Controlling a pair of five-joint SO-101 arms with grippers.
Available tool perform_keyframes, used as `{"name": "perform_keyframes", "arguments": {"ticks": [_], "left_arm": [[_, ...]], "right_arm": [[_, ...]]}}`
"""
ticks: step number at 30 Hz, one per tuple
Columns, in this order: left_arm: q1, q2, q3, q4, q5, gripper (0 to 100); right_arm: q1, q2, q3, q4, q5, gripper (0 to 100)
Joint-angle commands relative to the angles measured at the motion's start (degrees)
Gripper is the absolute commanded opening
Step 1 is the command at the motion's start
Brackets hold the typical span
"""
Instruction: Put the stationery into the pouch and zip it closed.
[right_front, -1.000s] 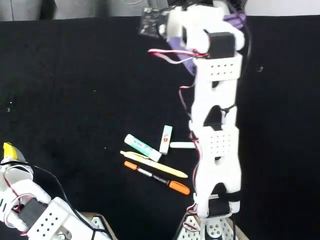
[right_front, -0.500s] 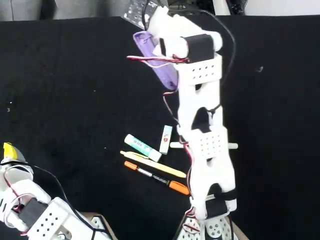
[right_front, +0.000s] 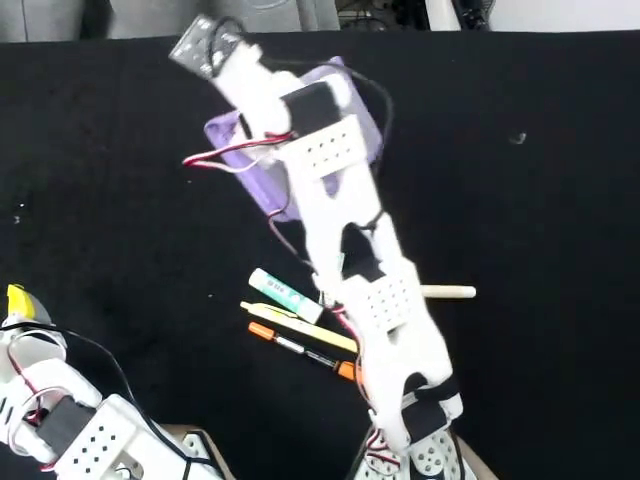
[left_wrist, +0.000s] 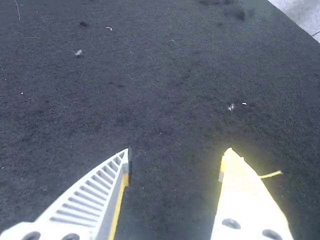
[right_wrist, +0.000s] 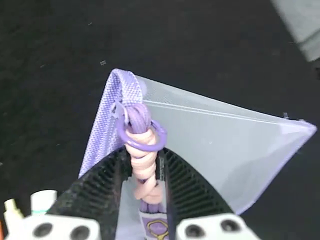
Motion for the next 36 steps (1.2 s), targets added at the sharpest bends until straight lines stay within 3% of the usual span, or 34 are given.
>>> {"name": "perform_keyframes", "arguments": {"ticks": [1,10,22,32,36], "left_arm": [[0.31,-0.62,1.27,0.18,0.26,29],[0.48,-0.62,1.27,0.18,0.26,29],[0.57,-0.62,1.27,0.18,0.26,29],[0.57,-0.62,1.27,0.26,0.26,29],[0.66,-0.62,1.27,0.26,0.26,29]], "right_arm": [[-4.22,-2.77,3.91,1.93,-0.79,1.1],[-10.20,-12.97,24.13,1.85,-0.79,1.1],[-7.74,-36.35,53.32,0.88,-3.43,1.1],[-7.47,-62.46,92.53,-14.15,-1.67,1.1],[-3.52,-70.37,102.64,-18.11,1.76,1.1]]}}
